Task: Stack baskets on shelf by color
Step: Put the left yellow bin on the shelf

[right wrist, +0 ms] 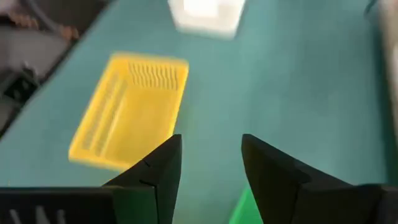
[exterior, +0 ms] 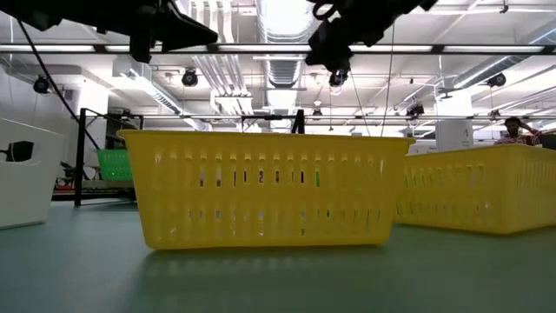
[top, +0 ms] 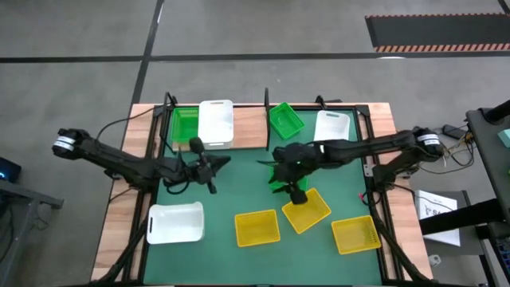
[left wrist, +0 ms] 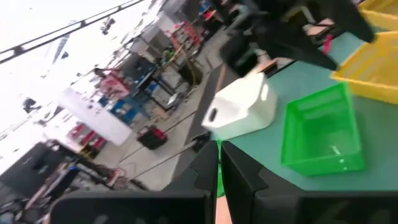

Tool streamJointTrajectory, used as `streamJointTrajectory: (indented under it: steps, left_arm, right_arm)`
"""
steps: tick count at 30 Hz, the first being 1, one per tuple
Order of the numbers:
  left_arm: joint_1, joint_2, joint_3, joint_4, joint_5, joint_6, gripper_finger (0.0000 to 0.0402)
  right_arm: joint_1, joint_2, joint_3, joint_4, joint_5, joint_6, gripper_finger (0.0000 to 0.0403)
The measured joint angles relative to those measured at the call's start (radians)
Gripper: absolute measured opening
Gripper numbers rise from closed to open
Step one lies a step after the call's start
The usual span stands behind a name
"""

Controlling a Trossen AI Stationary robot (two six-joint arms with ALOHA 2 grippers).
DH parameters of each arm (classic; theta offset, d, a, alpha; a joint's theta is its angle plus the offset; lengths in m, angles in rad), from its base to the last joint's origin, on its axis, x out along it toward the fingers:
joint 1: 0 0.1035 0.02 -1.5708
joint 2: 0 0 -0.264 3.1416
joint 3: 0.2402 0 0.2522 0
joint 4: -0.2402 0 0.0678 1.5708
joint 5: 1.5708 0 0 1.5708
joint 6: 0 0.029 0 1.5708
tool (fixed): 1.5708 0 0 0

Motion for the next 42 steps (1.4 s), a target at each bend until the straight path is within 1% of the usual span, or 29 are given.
streamJointTrajectory:
  steps: [2,7,9,12,17,22,25,31,34,37,42]
  left_arm:
    - [0.0,-0.038,-0.007,-0.022,-0.019,0.0,0.0003]
    - [-0.001,-0.117,-0.016,-0.079,-0.024,-0.001,0.0003]
    - [-0.001,-0.145,-0.016,-0.085,-0.025,0.006,0.0003]
    - [-0.001,-0.181,-0.016,-0.082,-0.028,0.046,0.0003]
    - [-0.001,-0.224,-0.016,-0.083,-0.029,0.051,0.0003]
    - [-0.001,-0.236,-0.016,-0.084,-0.029,0.055,0.0003]
    - [-0.001,-0.243,-0.016,-0.08,-0.03,0.111,0.0003]
    - [-0.001,-0.254,-0.016,-0.075,-0.049,0.127,0.0003]
    - [-0.001,-0.247,-0.017,-0.076,-0.055,0.127,0.0003]
    - [-0.001,-0.235,-0.017,-0.077,-0.056,0.127,0.0003]
    - [-0.001,-0.218,-0.017,-0.077,-0.056,0.127,0.0003]
  right_arm:
    - [0.004,0.029,0.055,-0.133,0.046,0.004,0.016]
    - [0.001,0.099,0.155,-0.458,0.17,0.031,0.0154]
    - [0.001,0.125,0.172,-0.536,0.19,0.024,0.0153]
    - [0.001,0.161,0.18,-0.597,0.206,-0.005,0.0153]
    - [0.001,0.204,0.182,-0.606,0.206,-0.056,0.0153]
    - [0.0,0.226,0.184,-0.606,0.206,-0.102,0.0153]
    - [0.001,0.227,0.194,-0.605,0.206,-0.127,0.0153]
    - [0.001,0.226,0.254,-0.601,0.204,-0.096,0.0153]
    - [0.006,0.226,0.279,-0.565,0.204,-0.091,0.0153]
    - [0.026,0.226,0.291,-0.495,0.195,-0.121,0.0153]
    - [0.091,0.227,0.294,-0.392,0.194,-0.252,0.0153]
